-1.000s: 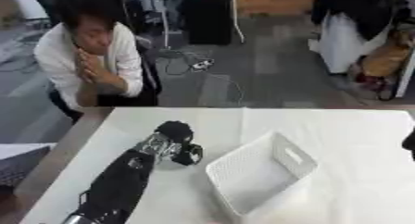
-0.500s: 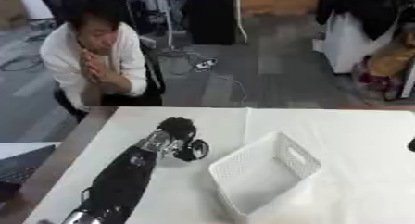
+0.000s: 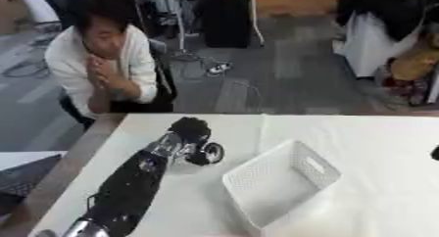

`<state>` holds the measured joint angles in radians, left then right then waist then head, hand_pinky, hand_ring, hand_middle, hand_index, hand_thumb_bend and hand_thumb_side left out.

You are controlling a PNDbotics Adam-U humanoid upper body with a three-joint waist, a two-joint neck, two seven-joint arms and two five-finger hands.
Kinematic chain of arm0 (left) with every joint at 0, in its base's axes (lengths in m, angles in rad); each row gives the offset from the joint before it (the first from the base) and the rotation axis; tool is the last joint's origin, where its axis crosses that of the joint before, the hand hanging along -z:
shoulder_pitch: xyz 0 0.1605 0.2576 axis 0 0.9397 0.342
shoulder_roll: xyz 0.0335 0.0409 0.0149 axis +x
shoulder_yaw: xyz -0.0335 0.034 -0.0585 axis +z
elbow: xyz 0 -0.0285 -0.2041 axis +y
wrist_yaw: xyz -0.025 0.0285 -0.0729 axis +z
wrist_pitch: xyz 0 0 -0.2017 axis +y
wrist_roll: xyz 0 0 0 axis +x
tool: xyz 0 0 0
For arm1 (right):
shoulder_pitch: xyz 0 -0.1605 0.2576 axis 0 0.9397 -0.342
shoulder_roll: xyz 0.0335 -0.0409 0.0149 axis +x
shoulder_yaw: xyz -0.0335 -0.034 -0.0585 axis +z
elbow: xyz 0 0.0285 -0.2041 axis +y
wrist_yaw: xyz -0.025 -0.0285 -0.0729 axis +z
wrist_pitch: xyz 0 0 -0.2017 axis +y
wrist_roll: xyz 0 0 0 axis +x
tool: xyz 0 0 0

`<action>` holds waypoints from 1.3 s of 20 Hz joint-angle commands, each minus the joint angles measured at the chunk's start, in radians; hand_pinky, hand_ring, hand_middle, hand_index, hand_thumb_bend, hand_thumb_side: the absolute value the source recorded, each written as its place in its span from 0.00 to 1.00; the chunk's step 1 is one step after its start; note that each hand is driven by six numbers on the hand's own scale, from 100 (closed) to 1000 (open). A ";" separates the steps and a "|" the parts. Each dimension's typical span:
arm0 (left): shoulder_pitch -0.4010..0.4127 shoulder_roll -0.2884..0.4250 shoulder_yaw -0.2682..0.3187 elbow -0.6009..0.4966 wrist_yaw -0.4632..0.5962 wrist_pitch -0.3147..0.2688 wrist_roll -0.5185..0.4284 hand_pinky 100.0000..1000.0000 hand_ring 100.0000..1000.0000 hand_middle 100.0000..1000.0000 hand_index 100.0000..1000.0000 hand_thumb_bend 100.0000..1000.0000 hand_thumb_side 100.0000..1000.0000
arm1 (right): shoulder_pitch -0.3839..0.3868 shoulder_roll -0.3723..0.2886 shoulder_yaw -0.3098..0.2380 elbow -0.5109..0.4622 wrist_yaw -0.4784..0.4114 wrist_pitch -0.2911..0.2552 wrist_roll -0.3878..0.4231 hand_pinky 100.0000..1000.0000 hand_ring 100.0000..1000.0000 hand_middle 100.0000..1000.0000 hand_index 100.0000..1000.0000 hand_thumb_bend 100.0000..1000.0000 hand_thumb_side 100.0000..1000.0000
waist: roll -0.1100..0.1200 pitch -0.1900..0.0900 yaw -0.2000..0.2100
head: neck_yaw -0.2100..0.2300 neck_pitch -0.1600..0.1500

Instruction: Pick up objects on the table and place them in the box.

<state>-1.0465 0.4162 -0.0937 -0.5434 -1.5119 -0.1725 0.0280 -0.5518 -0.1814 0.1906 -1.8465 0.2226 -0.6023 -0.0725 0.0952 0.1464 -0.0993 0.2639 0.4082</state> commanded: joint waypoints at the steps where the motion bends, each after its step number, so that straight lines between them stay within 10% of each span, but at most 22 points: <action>1: -0.030 0.045 -0.010 -0.040 -0.045 -0.001 0.041 0.00 0.00 0.00 0.22 0.00 0.56 | -0.004 0.007 -0.003 -0.018 0.001 -0.003 0.000 0.08 0.33 0.39 0.49 0.03 0.57 | 0.000 -0.022 0.004 | -0.010 -0.004; 26: 0.040 0.129 -0.177 -0.409 0.148 -0.110 0.142 0.00 0.00 0.00 0.22 0.00 0.53 | 0.004 0.008 0.002 -0.014 0.011 -0.004 0.002 0.10 0.34 0.40 0.49 0.02 0.57 | 0.001 -0.067 0.037 | -0.023 -0.021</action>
<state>-0.9920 0.5051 -0.2621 -0.9144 -1.3840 -0.2724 0.1726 -0.5386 -0.1730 0.1913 -1.8466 0.2292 -0.6055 -0.0713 0.1002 0.0990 -0.0648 0.2466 0.3967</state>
